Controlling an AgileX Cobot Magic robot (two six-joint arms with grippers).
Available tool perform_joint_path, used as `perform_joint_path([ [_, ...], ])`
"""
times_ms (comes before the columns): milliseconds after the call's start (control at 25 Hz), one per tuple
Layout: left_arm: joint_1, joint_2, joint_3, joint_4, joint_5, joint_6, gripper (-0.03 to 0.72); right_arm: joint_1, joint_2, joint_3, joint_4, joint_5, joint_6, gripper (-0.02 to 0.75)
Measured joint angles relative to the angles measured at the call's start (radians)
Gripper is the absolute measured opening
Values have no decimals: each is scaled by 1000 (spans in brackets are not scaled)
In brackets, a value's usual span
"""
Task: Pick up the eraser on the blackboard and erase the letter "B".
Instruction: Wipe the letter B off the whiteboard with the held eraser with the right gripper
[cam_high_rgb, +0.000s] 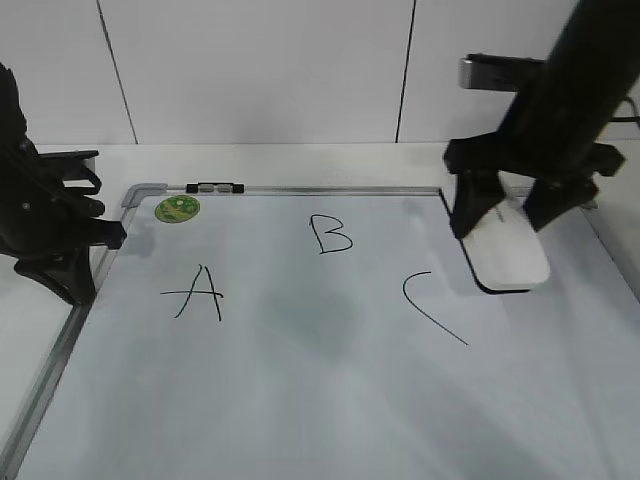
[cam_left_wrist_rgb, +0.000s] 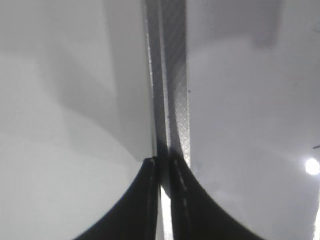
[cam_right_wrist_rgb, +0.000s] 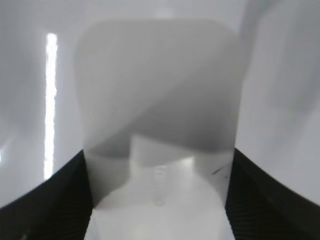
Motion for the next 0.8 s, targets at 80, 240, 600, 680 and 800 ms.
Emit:
perform_joint_path([
  [80,0,0,0,0,0,0,20,32,79,-77,0,0,2,555],
  [240,0,0,0,0,2,0,20,85,230,-245,-4,0,4,555],
  [600,0,0,-1,0,8,0,20,161,506,-581,-18,0,4,555],
  [680,0,0,-1,0,10,0,20,171,555,-642,-26,0,6,555],
  [800,0,0,-2,0,14,0,20,178,622,-705,-30,0,6,554],
])
